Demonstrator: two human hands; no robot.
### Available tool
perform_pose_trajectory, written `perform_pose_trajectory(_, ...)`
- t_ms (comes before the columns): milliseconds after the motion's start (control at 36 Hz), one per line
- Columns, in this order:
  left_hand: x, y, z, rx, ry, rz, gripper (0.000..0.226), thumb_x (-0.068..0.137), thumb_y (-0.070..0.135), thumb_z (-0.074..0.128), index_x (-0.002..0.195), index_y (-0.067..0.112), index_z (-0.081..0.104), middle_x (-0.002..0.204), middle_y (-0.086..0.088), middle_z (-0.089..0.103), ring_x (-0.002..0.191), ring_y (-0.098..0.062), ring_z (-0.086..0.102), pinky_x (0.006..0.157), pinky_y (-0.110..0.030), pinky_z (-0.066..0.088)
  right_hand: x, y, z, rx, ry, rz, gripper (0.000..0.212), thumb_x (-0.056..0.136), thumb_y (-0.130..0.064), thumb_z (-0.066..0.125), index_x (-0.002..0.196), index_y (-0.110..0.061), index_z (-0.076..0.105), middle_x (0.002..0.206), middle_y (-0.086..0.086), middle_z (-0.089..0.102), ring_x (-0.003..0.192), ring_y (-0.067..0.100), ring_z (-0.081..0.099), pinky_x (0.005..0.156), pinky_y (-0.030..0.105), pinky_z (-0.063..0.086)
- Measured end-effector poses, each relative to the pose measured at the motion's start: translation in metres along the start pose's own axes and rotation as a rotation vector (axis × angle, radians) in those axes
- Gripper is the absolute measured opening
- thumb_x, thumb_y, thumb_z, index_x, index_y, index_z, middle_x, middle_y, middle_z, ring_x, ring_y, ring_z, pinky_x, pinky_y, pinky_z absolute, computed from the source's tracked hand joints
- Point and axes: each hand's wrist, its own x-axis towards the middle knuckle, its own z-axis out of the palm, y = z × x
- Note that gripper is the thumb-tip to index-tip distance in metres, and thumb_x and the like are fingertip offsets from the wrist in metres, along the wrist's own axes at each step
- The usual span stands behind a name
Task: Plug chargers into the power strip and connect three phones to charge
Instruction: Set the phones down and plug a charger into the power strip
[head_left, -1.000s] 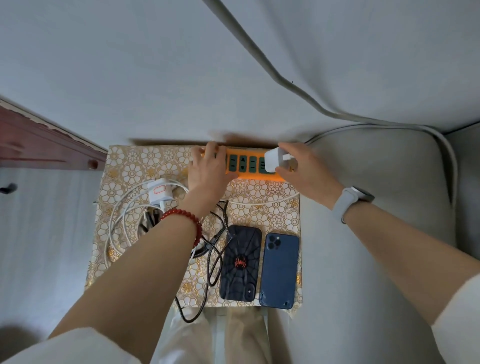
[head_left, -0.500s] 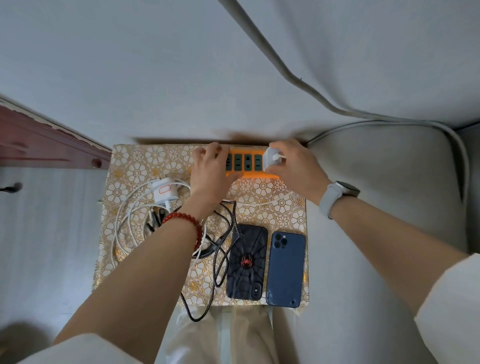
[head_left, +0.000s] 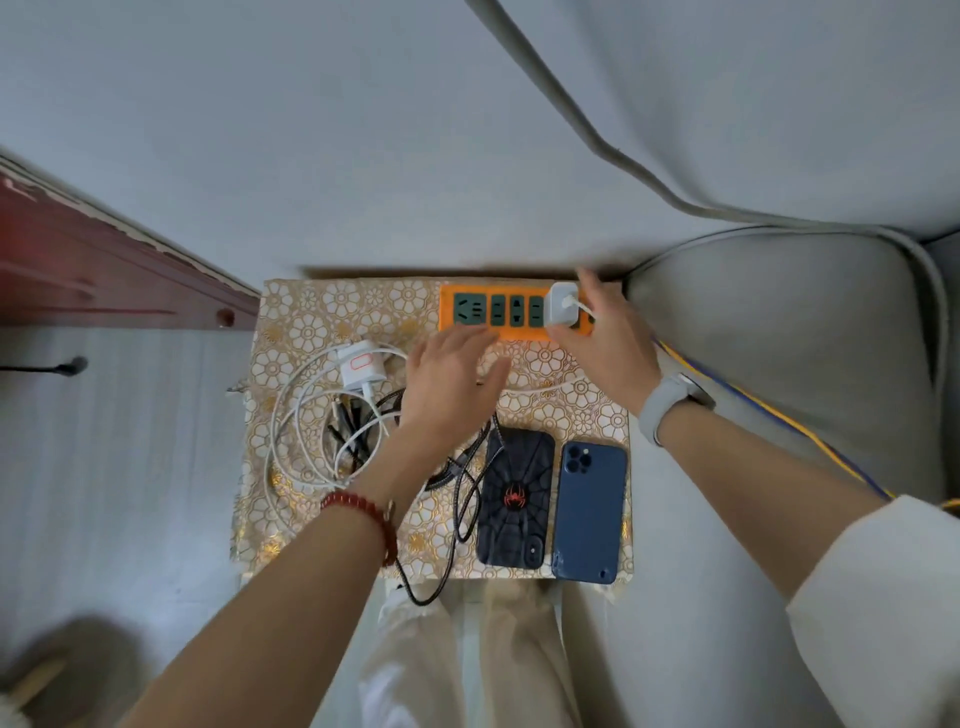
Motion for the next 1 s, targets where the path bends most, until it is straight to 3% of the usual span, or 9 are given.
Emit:
perform_pose_trajectory(56,-0.023,0.004,0.003,0.016,0.000,0.047,0.041,0.092,0.038,0.047,0.129,0.022,0.051,0.137,0.004,0.050,0.135,-0.015,0.034,0.114,-0.050,0.013,-0.016,0.001,0.005,0.303,0.071,0.145,0.074,0.082,-0.026,0.066,0.142,-0.018,0.024,0.142,0.007,0.039,0.128,0.021,0.041,0.100,0.035,0.041)
perform_pose_trajectory(194,-0.051,0.005,0.012,-0.003,-0.048,-0.049,0.056,0.091,0.030,0.050,0.143,0.019,0.031,0.148,0.000,0.033,0.139,-0.017,0.027,0.114,-0.046,0.016,-0.049,-0.005,0.013,0.659,0.027,0.539,0.022,0.090,-0.013,0.052,0.110,-0.006,0.053,0.102,0.012,0.066,0.093,0.026,0.064,0.086,0.037,0.051)
perform_pose_trajectory(333,-0.042,0.014,-0.001,-0.003,-0.145,-0.013,0.077,0.084,0.008,0.045,0.148,0.022,0.006,0.156,0.002,0.016,0.144,-0.017,0.005,0.116,-0.051,0.008,-0.055,-0.045,-0.011,1.176,-0.061,0.479,0.015,0.096,-0.011,0.042,0.104,-0.003,0.053,0.083,0.014,0.067,0.080,0.028,0.069,0.079,0.040,0.056)
perform_pose_trajectory(417,-0.034,0.016,-0.014,-0.073,-0.116,0.039,0.049,0.091,0.009,0.043,0.137,0.020,0.036,0.130,0.000,0.054,0.128,-0.019,0.043,0.113,-0.053,0.020,-0.048,-0.056,-0.029,1.487,-0.067,0.487,0.019,0.098,-0.014,0.038,0.102,0.000,0.050,0.080,0.013,0.070,0.075,0.024,0.071,0.071,0.037,0.060)
perform_pose_trajectory(528,-0.026,0.009,-0.050,-0.180,0.042,-0.045,0.021,0.095,0.011,0.045,0.106,0.007,0.063,0.098,-0.008,0.068,0.078,-0.018,0.061,0.073,-0.031,0.052,-0.046,-0.057,-0.036,1.762,-0.072,0.506,0.027,0.096,-0.024,0.042,0.095,-0.001,0.055,0.078,0.011,0.073,0.077,0.023,0.072,0.072,0.035,0.060)
perform_pose_trajectory(611,-0.023,0.006,-0.075,-0.257,0.058,-0.149,0.020,0.094,0.012,0.048,0.102,0.010,0.066,0.096,-0.004,0.070,0.070,-0.017,0.062,0.061,-0.027,0.052,-0.052,-0.059,-0.029,1.687,-0.107,0.475,0.022,0.087,-0.026,0.054,0.100,-0.008,0.056,0.093,0.011,0.072,0.090,0.021,0.069,0.079,0.033,0.058)
perform_pose_trajectory(750,-0.016,0.020,-0.105,-0.517,0.086,-0.234,0.013,0.088,0.019,0.058,0.092,0.023,0.070,0.085,0.000,0.071,0.081,-0.031,0.068,0.082,-0.050,0.054,-0.065,-0.074,-0.004,1.046,-0.222,0.295,0.028,0.091,-0.011,0.051,0.118,-0.015,0.054,0.120,0.005,0.059,0.108,0.020,0.057,0.092,0.035,0.049)
perform_pose_trajectory(889,-0.007,0.032,-0.128,-0.889,0.067,-0.256,0.011,0.084,0.011,0.064,0.080,0.018,0.071,0.072,0.002,0.070,0.068,-0.011,0.069,0.081,-0.028,0.054,-0.070,-0.102,0.007,0.701,-0.319,0.096,0.033,0.092,-0.011,0.048,0.125,-0.019,0.053,0.126,0.001,0.057,0.113,0.034,0.051,0.074,0.023,0.042)
perform_pose_trajectory(1000,-0.003,0.030,-0.135,-0.986,0.098,-0.326,0.007,0.082,0.014,0.066,0.080,0.017,0.071,0.069,0.005,0.070,0.068,-0.005,0.066,0.074,-0.018,0.048,-0.072,-0.116,0.009,0.634,-0.372,0.010,0.021,0.091,-0.014,0.051,0.108,-0.011,0.062,0.121,0.005,0.060,0.099,0.012,0.056,0.075,0.017,0.041)
